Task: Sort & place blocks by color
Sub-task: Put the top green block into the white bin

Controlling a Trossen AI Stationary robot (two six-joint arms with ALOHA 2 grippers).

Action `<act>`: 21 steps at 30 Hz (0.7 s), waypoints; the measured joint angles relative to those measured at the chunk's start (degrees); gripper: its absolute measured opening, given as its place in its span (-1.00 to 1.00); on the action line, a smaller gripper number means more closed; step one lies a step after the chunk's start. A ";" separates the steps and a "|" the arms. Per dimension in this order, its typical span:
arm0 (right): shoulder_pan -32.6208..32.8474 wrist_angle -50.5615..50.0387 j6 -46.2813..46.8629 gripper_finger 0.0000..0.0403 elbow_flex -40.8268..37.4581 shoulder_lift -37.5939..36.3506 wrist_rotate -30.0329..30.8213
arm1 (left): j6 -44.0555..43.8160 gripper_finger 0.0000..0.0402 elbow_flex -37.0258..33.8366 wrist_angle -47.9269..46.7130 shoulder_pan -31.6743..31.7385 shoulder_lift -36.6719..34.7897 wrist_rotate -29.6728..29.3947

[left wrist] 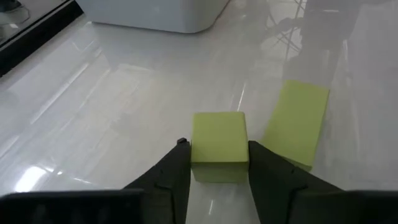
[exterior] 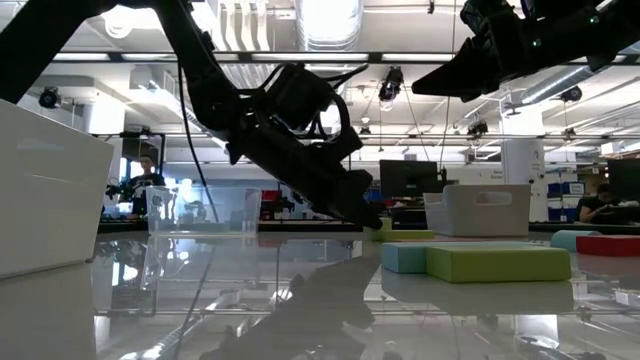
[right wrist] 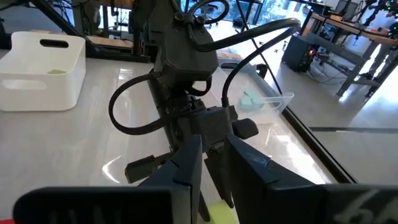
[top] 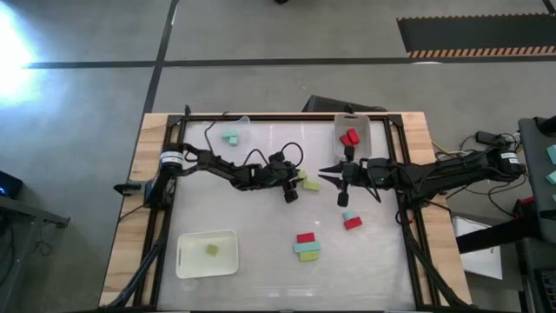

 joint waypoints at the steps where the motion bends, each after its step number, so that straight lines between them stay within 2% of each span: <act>1: 0.00 0.00 0.41 -0.71 0.00 0.00 -0.02 | 0.03 -0.45 -0.05 -0.37 -0.14 -0.44 -0.01; 5: 0.00 -0.04 1.05 -0.70 0.00 0.00 0.00 | 1.68 -0.45 -0.07 -1.58 -1.45 -4.19 0.02; 8: -0.02 -0.64 2.13 -0.71 -0.17 0.00 0.00 | 3.37 -0.45 -0.09 -6.26 -2.94 -8.67 0.00; 16: -0.02 -1.36 5.56 -0.73 -1.01 0.00 0.01 | 4.97 -0.45 0.39 -25.36 -9.94 -25.13 0.25; 21: -0.02 -1.25 5.75 -0.73 -1.03 0.31 0.00 | 1.57 -0.44 0.74 -34.51 -16.47 -34.27 1.34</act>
